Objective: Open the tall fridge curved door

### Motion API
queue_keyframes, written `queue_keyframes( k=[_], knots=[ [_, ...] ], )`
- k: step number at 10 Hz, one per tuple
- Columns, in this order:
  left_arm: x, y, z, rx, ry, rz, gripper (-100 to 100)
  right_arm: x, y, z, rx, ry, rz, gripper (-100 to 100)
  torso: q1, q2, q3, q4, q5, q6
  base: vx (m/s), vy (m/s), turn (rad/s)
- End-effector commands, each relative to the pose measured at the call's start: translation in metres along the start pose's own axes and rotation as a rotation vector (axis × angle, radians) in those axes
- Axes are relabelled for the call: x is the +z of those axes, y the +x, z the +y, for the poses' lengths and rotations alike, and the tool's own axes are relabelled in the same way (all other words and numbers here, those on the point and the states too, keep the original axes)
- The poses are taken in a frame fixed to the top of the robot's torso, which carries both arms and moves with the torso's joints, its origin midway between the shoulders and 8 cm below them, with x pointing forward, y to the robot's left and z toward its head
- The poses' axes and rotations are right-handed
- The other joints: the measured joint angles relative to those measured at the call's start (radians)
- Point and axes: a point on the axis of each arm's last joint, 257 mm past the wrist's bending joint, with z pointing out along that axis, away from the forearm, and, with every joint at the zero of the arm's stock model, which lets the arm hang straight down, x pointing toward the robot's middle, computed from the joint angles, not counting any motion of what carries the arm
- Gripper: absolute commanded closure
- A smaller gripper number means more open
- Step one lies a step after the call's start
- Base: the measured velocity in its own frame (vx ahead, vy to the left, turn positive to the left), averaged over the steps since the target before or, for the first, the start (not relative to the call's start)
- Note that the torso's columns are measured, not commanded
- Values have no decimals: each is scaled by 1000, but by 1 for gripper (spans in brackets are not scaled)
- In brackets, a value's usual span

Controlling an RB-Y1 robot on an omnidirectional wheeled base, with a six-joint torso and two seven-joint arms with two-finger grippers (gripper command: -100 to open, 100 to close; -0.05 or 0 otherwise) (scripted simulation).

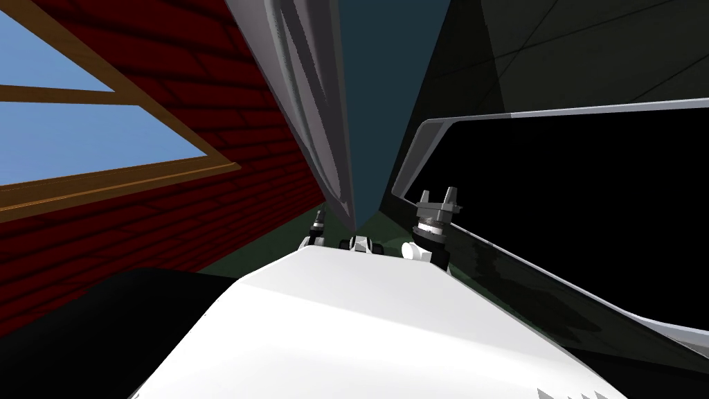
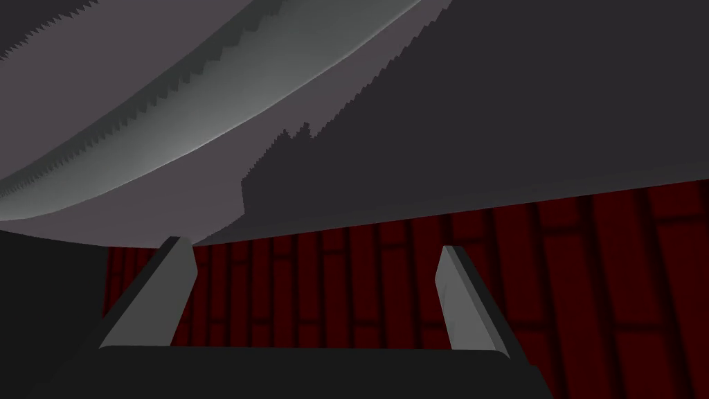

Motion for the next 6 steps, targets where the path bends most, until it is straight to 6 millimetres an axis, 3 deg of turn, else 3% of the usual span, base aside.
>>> queue_keyframes(
  k=[1, 6],
  knots=[
    [-7, 7, 10, 14, -14, 6, -100, 0, 0, 0, 0, 0, 0, 0, -3, -2, -1, 0, -1, 0, 79, -67, 10],
    [-22, 33, 30, 24, -51, 16, -100, 0, 0, 0, 0, 0, 0, 0, -4, -1, -1, 0, -1, 0, 86, -66, 16]
  ],
)
